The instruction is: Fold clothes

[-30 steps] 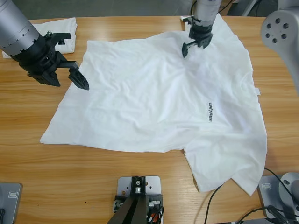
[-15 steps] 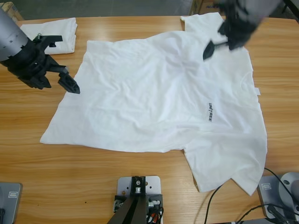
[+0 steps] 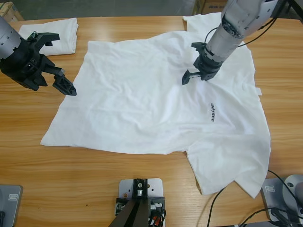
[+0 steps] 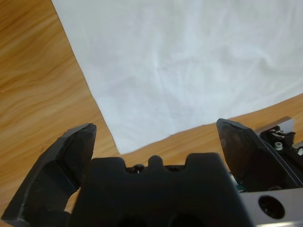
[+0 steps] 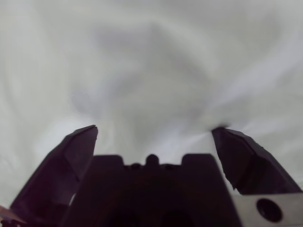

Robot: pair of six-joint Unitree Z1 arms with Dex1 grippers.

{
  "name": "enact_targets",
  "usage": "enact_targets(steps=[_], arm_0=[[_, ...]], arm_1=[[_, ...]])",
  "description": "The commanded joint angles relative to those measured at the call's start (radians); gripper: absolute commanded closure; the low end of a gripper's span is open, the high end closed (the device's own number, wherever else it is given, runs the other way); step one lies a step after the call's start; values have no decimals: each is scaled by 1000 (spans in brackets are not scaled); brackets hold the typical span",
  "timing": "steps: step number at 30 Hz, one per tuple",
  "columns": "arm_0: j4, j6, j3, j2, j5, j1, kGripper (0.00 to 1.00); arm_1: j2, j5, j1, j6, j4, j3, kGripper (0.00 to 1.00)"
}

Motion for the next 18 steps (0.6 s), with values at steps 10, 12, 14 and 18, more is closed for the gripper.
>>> enact_targets(steps=[10, 12, 14, 18], arm_0=[[-10, 7, 29, -23, 24, -13, 0], [-10, 7, 28, -22, 24, -13, 0], [-11, 1, 27, -21, 24, -13, 0], [-19, -8, 30, -14, 33, -13, 0]], arm_1=[[327, -182, -43, -108, 357, -562, 0], [357, -213, -61, -135, 427, -664, 0], [357, -232, -70, -155, 496, -735, 0], [179, -239, -55, -165, 526, -700, 0]])
